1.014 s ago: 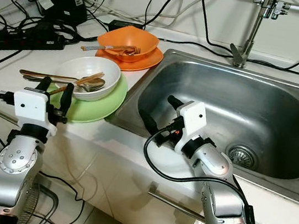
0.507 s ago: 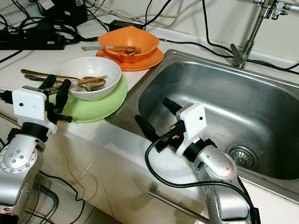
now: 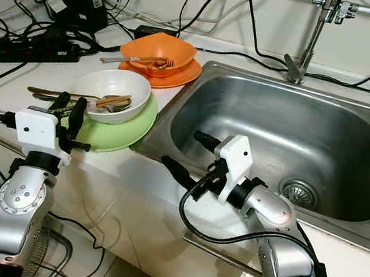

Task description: Kitchen organization

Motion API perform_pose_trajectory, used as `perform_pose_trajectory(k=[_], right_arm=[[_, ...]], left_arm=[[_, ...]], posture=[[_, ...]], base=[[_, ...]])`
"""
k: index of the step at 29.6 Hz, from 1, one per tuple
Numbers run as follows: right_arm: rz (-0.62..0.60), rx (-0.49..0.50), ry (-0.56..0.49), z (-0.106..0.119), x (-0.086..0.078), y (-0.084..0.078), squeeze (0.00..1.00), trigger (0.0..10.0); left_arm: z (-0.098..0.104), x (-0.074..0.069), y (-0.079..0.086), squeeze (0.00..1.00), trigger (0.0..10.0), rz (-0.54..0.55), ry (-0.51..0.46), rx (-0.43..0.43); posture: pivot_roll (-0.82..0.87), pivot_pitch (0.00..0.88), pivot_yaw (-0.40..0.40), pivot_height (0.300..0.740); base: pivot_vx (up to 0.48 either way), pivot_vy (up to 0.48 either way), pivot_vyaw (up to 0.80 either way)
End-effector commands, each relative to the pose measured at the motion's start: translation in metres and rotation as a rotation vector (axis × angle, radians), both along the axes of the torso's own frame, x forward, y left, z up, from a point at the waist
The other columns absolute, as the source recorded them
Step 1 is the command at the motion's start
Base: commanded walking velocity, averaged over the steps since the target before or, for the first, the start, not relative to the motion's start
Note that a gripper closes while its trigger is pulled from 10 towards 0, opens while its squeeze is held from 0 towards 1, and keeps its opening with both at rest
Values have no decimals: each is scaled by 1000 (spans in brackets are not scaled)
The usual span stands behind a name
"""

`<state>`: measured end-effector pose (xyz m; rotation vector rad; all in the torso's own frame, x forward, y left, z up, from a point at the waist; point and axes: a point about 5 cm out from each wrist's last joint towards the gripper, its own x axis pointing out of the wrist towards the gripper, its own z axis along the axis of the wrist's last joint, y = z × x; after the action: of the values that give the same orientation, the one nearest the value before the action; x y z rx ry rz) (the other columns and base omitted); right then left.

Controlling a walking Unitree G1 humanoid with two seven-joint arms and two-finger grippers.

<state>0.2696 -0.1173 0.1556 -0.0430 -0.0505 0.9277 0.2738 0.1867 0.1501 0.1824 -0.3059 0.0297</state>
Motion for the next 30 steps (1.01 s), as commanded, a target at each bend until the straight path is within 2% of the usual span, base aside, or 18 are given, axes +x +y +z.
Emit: perform_pose_trajectory(k=[1, 3, 13, 16, 19, 23, 28, 29, 30], right_arm=[[29, 4, -8, 4, -2, 3, 0, 10000], [23, 2, -9, 3, -2, 3, 0, 10000], [0, 0, 3, 1, -1, 2, 0, 10000], [-20, 13, 9, -1, 1, 5, 0, 10000], [-78, 94, 53, 1, 7, 5, 0, 10000], [-147, 164, 85, 6, 14, 1, 0, 10000], [-171, 222, 136, 9, 20, -1, 0, 10000], [-177, 278, 181, 13, 23, -2, 0, 10000], [-179, 299, 196, 14, 24, -3, 0, 10000]], left_arm=[[0, 0, 0, 0, 0, 3, 9, 16], [7, -4, 0, 0, 0, 9, -11, 49], [21, -18, -7, 0, 0, -33, -63, 90], [38, -17, -17, 0, 0, -93, -120, 111], [53, -13, -23, 0, 0, -141, -171, 105], [62, -14, -32, 0, 0, -202, -218, 156], [60, -16, -48, 0, 0, -308, -237, 235], [55, -19, -57, 0, 0, -383, -238, 283], [53, -20, -60, 0, 0, -411, -236, 299]], posture=[[-62, 0, 101, 740], [-65, 0, 103, 740], [-55, 0, 101, 740], [-47, 0, 99, 740], [-48, 0, 97, 740], [-51, 0, 95, 740], [-52, 0, 93, 740], [-53, 0, 92, 740], [-53, 0, 92, 740]], base=[[0, 0, 0], [0, 0, 0], [0, 0, 0], [0, 0, 0], [0, 0, 0], [0, 0, 0], [0, 0, 0], [0, 0, 0], [0, 0, 0]])
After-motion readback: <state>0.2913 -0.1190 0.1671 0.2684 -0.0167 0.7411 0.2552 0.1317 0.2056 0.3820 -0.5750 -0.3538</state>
